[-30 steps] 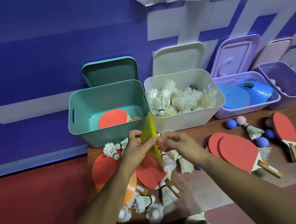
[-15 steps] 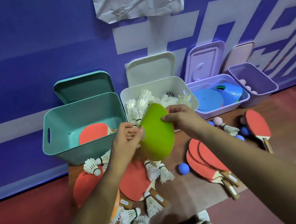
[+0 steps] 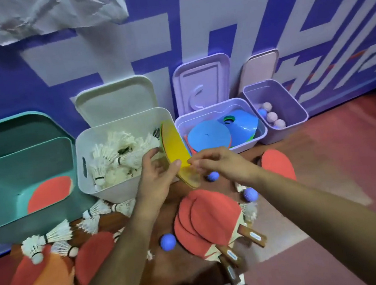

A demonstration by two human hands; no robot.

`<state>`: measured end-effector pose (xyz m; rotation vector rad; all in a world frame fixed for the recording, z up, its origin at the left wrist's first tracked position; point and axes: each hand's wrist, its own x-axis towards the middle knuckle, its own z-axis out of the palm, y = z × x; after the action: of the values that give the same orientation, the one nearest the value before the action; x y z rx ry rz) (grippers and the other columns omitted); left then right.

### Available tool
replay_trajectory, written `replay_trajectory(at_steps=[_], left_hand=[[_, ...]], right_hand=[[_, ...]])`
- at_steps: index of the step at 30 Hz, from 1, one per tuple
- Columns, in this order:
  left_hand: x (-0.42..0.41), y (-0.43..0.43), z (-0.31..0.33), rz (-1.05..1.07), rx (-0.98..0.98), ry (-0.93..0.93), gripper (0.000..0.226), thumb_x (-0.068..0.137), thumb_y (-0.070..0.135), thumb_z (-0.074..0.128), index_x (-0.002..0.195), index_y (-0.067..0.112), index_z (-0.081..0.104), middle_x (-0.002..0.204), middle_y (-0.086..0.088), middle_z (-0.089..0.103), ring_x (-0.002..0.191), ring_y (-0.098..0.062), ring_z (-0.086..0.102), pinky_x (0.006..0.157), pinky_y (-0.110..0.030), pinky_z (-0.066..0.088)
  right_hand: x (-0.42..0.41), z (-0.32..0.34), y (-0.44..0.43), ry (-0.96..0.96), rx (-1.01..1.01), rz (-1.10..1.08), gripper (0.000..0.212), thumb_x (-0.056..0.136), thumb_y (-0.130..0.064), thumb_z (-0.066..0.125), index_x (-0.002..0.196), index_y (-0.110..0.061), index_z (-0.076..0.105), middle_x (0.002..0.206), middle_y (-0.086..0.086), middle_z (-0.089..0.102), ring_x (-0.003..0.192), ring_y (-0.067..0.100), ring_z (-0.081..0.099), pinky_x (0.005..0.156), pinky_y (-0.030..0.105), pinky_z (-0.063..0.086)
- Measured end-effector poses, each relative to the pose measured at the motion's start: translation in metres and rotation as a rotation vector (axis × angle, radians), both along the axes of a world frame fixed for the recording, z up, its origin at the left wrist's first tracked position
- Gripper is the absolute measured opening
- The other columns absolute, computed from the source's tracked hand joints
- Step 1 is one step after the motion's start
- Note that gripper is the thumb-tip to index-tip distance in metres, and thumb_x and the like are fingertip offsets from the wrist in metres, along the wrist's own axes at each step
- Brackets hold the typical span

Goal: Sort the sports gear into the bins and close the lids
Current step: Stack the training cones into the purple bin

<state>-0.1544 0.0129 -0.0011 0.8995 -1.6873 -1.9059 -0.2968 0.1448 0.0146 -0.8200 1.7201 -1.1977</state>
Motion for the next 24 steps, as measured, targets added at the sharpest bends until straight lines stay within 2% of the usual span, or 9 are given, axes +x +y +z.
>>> replay_trajectory(at_steps=[2, 5, 7, 10, 12, 15, 17, 20, 24], left_hand=[[-0.02, 0.014, -0.002, -0.032, -0.049, -0.015, 0.062, 0.078, 0.022, 0.077, 0.13, 0.018, 0.043, 0.101, -0.004, 0.064, 0.085, -0.003, 0.064, 0.075, -0.017, 0.049], [-0.049, 0.034, -0.009, -0.071, -0.111, -0.058, 0.063, 0.069, 0.034, 0.081, 0.122, 0.028, 0.048, 0.108, -0.003, 0.065, 0.095, -0.009, 0.066, 0.087, -0.027, 0.051], [-0.066, 0.046, -0.013, -0.085, -0.129, -0.07, 0.061, 0.07, 0.025, 0.082, 0.122, 0.024, 0.048, 0.108, -0.003, 0.065, 0.092, -0.006, 0.066, 0.084, -0.024, 0.052], [-0.09, 0.06, -0.017, -0.088, -0.136, -0.089, 0.061, 0.065, 0.032, 0.08, 0.118, 0.025, 0.05, 0.103, -0.001, 0.066, 0.088, -0.005, 0.066, 0.081, -0.023, 0.053], [-0.098, 0.062, -0.022, -0.071, -0.138, -0.111, 0.064, 0.061, 0.04, 0.08, 0.116, 0.029, 0.051, 0.104, -0.001, 0.067, 0.089, -0.006, 0.067, 0.081, -0.025, 0.052], [-0.109, 0.061, -0.028, -0.054, -0.172, -0.151, 0.065, 0.058, 0.047, 0.079, 0.114, 0.031, 0.049, 0.108, -0.007, 0.066, 0.091, -0.009, 0.067, 0.085, -0.028, 0.051], [-0.118, 0.06, -0.03, -0.038, -0.223, -0.167, 0.062, 0.063, 0.043, 0.08, 0.115, 0.03, 0.05, 0.11, -0.009, 0.065, 0.09, -0.007, 0.066, 0.085, -0.027, 0.051], [-0.136, 0.058, -0.036, -0.004, -0.276, -0.176, 0.056, 0.075, 0.019, 0.082, 0.12, 0.02, 0.047, 0.109, -0.01, 0.063, 0.081, 0.005, 0.062, 0.075, -0.014, 0.05], [-0.155, 0.057, -0.039, 0.043, -0.291, -0.177, 0.056, 0.07, 0.031, 0.083, 0.113, 0.028, 0.047, 0.106, -0.007, 0.065, 0.084, -0.006, 0.065, 0.072, -0.023, 0.053]], right_hand=[[-0.043, -0.031, 0.032, 0.065, 0.095, -0.195, 0.018, 0.09, -0.024, 0.063, 0.085, -0.008, 0.067, 0.077, 0.005, 0.065, 0.07, 0.009, 0.056, 0.068, 0.027, 0.046], [-0.102, -0.08, 0.086, 0.221, 0.359, -0.436, 0.031, 0.084, -0.03, 0.064, 0.08, 0.0, 0.062, 0.074, 0.006, 0.062, 0.073, 0.021, 0.058, 0.067, 0.036, 0.044], [-0.126, -0.106, 0.114, 0.287, 0.554, -0.527, 0.029, 0.086, -0.03, 0.067, 0.097, -0.004, 0.063, 0.094, 0.011, 0.066, 0.093, 0.027, 0.062, 0.078, 0.035, 0.043], [-0.152, -0.148, 0.151, 0.184, 0.753, -0.546, 0.062, 0.084, -0.039, 0.071, 0.131, -0.003, 0.052, 0.13, 0.014, 0.058, 0.122, 0.032, 0.052, 0.098, 0.035, 0.039], [-0.16, -0.173, 0.163, 0.152, 0.83, -0.508, 0.077, 0.076, -0.053, 0.074, 0.135, -0.01, 0.052, 0.136, 0.01, 0.057, 0.126, 0.031, 0.05, 0.104, 0.036, 0.039], [-0.164, -0.192, 0.167, 0.161, 0.873, -0.543, 0.084, 0.074, -0.054, 0.076, 0.139, -0.009, 0.046, 0.138, 0.013, 0.054, 0.131, 0.033, 0.045, 0.106, 0.035, 0.035], [-0.161, -0.186, 0.164, 0.132, 0.907, -0.633, 0.1, 0.066, -0.06, 0.079, 0.141, -0.005, 0.042, 0.134, 0.018, 0.053, 0.13, 0.036, 0.045, 0.098, 0.036, 0.045], [-0.166, -0.191, 0.168, -0.011, 0.807, -0.733, 0.103, 0.056, -0.059, 0.086, 0.134, -0.005, 0.047, 0.127, 0.018, 0.056, 0.116, 0.037, 0.056, 0.056, 0.03, 0.056], [-0.176, -0.228, 0.183, -0.212, 0.706, -0.83, 0.107, 0.024, -0.059, 0.093, 0.112, -0.009, 0.059, 0.105, 0.016, 0.063, 0.076, 0.038, 0.068, 0.044, 0.046, 0.056]])
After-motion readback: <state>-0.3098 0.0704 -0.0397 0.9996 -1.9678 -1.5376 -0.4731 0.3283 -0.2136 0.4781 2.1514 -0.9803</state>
